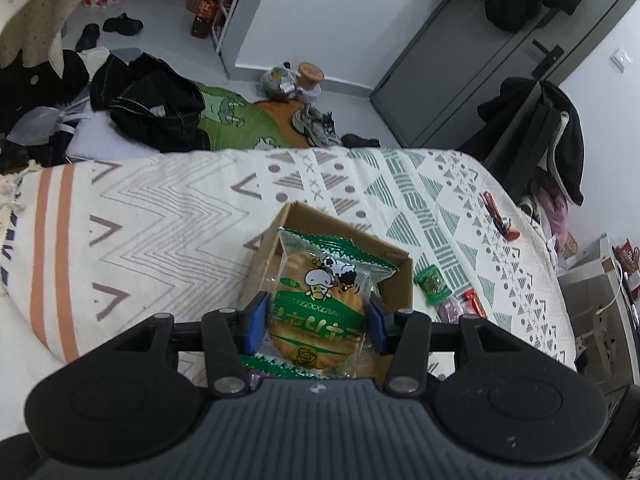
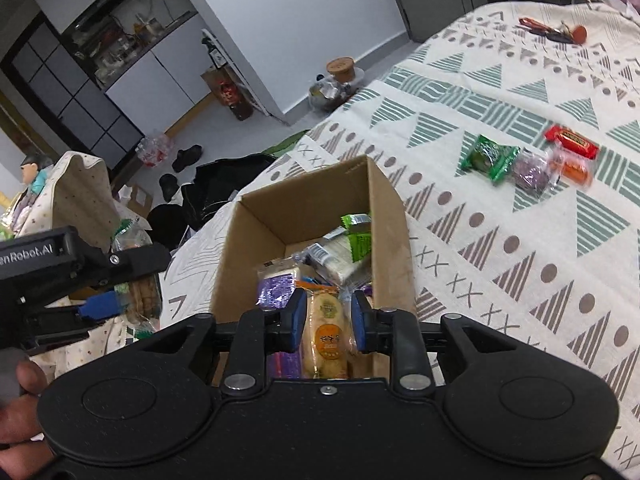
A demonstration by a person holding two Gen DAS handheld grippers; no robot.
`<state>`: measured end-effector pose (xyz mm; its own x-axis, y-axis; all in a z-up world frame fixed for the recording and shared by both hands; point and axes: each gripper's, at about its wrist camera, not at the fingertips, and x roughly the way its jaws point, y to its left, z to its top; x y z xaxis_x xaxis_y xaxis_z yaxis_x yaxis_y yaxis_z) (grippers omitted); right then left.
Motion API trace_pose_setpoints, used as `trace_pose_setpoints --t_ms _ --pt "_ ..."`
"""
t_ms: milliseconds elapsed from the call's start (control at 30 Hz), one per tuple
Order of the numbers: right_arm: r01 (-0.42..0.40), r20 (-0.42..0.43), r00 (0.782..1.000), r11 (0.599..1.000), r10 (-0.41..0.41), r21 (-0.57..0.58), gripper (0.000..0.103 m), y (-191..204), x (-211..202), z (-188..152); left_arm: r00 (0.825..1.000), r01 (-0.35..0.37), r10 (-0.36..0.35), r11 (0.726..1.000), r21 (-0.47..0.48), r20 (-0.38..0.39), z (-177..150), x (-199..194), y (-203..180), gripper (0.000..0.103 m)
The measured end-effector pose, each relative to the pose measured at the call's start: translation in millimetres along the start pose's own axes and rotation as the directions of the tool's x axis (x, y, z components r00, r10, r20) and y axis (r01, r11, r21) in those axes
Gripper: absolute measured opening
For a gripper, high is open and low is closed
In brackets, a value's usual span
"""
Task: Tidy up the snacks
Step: 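Carry biscuit pack and silver bar into the box and open both tools, then move both tools back toward the purple and orange candies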
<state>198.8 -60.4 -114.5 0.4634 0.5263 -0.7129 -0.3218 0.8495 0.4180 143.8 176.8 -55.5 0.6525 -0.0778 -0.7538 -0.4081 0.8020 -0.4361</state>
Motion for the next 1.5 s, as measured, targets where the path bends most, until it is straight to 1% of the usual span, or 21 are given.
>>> trace_pose_setpoints --t_ms 167,300,533,567,633,700,833,1033,1133,1200,1233,1267,1300,1367,1500 --pt "0.016 0.010 1.000 1.000 -0.016 0.007 0.027 -6 -5 8 0.999 0.013 -0.013 1.000 0.002 -0.032 -3 13 -8 0.049" --pt "0.031 0.025 0.999 1.000 -0.031 -0.005 0.039 -10 -11 12 0.998 0.021 -0.020 1.000 0.006 -0.056 -7 22 -16 0.049" --pt "0.055 0.040 0.998 0.998 -0.056 0.019 0.046 -30 -21 14 0.995 0.044 -0.042 0.999 0.023 -0.085 -17 32 -37 0.049" --pt "0.060 0.042 0.997 0.998 -0.061 0.023 0.047 -33 -23 14 0.995 0.042 -0.039 0.999 0.025 -0.088 -18 33 -39 0.051" --pt "0.066 0.045 0.997 0.997 -0.067 0.031 0.048 -39 -27 14 0.995 0.035 -0.032 0.999 0.024 -0.094 -21 33 -43 0.051" --pt "0.063 0.051 0.997 0.997 -0.065 0.040 0.052 -44 -32 14 0.996 0.023 -0.020 0.999 0.030 -0.089 -23 33 -45 0.052" --pt "0.058 0.061 0.996 0.997 -0.060 0.048 0.053 -52 -39 14 0.996 0.010 -0.006 0.999 0.041 -0.090 -26 31 -50 0.052" --pt "0.053 0.076 0.996 0.997 -0.057 0.061 0.062 -69 -51 12 0.996 -0.019 0.025 0.997 0.074 -0.086 -33 28 -62 0.053" --pt "0.056 0.083 0.995 0.997 -0.061 0.059 0.070 -78 -57 12 0.995 -0.037 0.044 0.996 0.086 -0.087 -37 29 -70 0.061" --pt "0.054 0.093 0.994 0.997 -0.059 0.056 0.080 -83 -63 12 0.996 -0.043 0.051 0.994 0.095 -0.079 -40 28 -74 0.066" --pt "0.052 0.100 0.993 0.997 -0.058 0.052 0.082 -86 -66 12 0.996 -0.049 0.057 0.993 0.104 -0.075 -42 28 -78 0.071" --pt "0.053 0.108 0.993 0.998 -0.057 0.047 0.088 -89 -69 12 0.995 -0.057 0.065 0.992 0.113 -0.071 -43 28 -82 0.077" --pt "0.057 0.115 0.992 0.997 -0.061 0.042 0.096 -92 -71 12 0.995 -0.063 0.071 0.990 0.123 -0.065 -45 28 -86 0.080" --pt "0.078 0.129 0.988 0.996 -0.081 0.033 0.102 -97 -76 12 0.996 -0.065 0.074 0.988 0.139 -0.058 -48 27 -93 0.088" --pt "0.086 0.146 0.986 0.996 -0.086 0.011 0.103 -110 -84 15 0.993 -0.082 0.094 0.983 0.162 -0.071 -55 30 -107 0.094"
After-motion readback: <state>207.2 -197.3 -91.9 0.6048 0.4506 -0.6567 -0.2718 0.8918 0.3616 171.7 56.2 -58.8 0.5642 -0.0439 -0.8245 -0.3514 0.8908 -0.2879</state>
